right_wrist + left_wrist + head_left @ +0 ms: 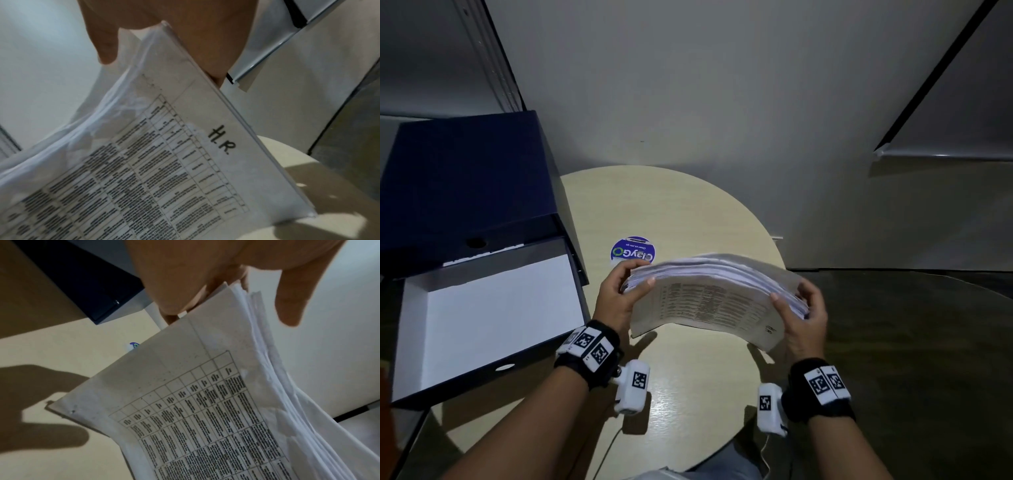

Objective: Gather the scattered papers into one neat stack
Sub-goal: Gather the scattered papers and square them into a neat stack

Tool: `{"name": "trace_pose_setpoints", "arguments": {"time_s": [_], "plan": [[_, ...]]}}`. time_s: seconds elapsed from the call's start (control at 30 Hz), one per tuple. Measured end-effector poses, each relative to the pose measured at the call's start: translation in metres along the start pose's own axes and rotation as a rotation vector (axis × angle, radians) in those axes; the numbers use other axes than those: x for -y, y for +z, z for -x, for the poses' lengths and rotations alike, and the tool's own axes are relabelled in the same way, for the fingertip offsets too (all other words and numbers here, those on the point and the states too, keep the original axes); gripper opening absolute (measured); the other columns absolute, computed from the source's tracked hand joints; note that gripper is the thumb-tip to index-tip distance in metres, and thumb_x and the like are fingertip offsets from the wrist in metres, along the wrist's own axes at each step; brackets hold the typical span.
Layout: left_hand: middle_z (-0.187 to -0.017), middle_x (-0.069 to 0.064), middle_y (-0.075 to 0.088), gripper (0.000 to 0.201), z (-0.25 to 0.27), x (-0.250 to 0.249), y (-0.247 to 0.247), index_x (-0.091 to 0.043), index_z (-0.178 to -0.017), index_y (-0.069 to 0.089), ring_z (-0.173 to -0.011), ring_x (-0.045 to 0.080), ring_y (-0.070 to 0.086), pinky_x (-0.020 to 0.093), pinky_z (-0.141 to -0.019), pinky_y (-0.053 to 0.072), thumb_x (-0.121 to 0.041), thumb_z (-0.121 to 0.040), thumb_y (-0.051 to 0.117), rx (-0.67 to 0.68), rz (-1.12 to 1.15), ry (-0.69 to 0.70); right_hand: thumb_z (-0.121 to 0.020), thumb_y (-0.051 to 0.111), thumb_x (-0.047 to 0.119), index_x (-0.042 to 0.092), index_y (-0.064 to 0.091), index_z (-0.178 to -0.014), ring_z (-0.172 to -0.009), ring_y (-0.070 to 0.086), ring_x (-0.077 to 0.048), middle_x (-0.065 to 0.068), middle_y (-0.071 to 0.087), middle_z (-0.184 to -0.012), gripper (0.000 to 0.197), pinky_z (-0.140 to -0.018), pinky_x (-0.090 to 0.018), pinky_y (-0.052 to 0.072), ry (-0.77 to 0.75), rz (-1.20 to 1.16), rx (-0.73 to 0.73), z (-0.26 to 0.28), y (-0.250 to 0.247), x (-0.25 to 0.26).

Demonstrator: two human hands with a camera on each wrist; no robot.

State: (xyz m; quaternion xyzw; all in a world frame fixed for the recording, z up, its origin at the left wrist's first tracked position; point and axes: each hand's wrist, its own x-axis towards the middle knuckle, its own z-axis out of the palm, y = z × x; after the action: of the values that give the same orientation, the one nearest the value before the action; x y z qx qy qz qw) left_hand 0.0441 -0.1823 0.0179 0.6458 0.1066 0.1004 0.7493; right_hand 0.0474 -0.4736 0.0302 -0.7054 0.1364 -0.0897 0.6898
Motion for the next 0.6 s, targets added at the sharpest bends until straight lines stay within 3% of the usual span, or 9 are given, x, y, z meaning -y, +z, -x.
{"name": "trace_pose_setpoints", "arguments": {"time_s": [0.1,0.2,0.3,0.43,0.5,0.6], "plan": [[-0.092,-0.001,0.07,0.008,-0.014,0.002,0.003,-0.015,-0.09,0.07,-0.088,0.012,0.061,0.028,-0.082,0.048,-0.023,-0.087,0.07,-0.079,-0.065,0.008,-0.082,0.077,0.029,0.029,0.064,-0.098,-0.099,0.065,-0.029,-0.001,0.066,-0.105,0.02,-0.077,-0.046,0.059,0.006,0.05,-0.044,-0.005,0.011,0.006],[-0.081,-0.002,0.068,0.01,-0.019,0.001,0.009,-0.014,-0.081,0.069,-0.08,0.012,0.06,0.025,-0.079,0.048,-0.019,-0.089,0.068,-0.118,-0.081,0.015,-0.086,0.073,0.034,0.025,0.062,-0.084,-0.091,0.065,-0.025,0.0,0.066,-0.095,0.014,-0.067,-0.036,0.054,0.001,0.061,-0.101,-0.006,0.016,0.014],[-0.087,0.005,0.067,0.007,-0.021,0.002,0.009,-0.009,-0.084,0.068,-0.084,0.015,0.06,0.016,-0.074,0.049,-0.009,-0.09,0.064,-0.127,-0.043,0.021,-0.091,0.069,0.033,0.021,0.06,-0.081,-0.08,0.063,-0.017,0.001,0.065,-0.088,0.018,-0.059,-0.027,0.048,-0.024,0.05,-0.13,-0.008,0.018,0.021],[-0.096,0.007,0.069,0.017,-0.02,0.006,0.005,-0.013,-0.085,0.068,-0.092,0.017,0.062,0.022,-0.08,0.048,0.002,-0.088,0.059,-0.111,-0.091,0.017,-0.092,0.065,0.031,0.027,0.058,-0.084,-0.089,0.063,-0.026,-0.002,0.063,-0.093,0.011,-0.067,-0.035,0.053,-0.066,0.14,-0.163,-0.015,0.014,0.012],[-0.094,0.006,0.069,0.016,-0.017,0.003,0.006,-0.011,-0.087,0.068,-0.089,0.014,0.062,0.021,-0.08,0.049,0.001,-0.09,0.057,-0.105,-0.073,0.017,-0.092,0.064,0.031,0.028,0.057,-0.088,-0.09,0.062,-0.024,-0.002,0.062,-0.096,0.008,-0.069,-0.035,0.052,-0.08,0.141,-0.16,-0.015,0.013,0.01],[-0.093,0.006,0.07,0.011,-0.017,0.003,0.005,-0.014,-0.087,0.068,-0.085,0.011,0.062,0.017,-0.079,0.05,-0.005,-0.09,0.063,-0.109,-0.11,0.06,-0.091,0.068,0.033,0.022,0.059,-0.083,-0.083,0.061,-0.014,0.004,0.064,-0.087,0.016,-0.069,-0.032,0.049,-0.097,0.201,-0.164,-0.015,0.016,0.012]]}}
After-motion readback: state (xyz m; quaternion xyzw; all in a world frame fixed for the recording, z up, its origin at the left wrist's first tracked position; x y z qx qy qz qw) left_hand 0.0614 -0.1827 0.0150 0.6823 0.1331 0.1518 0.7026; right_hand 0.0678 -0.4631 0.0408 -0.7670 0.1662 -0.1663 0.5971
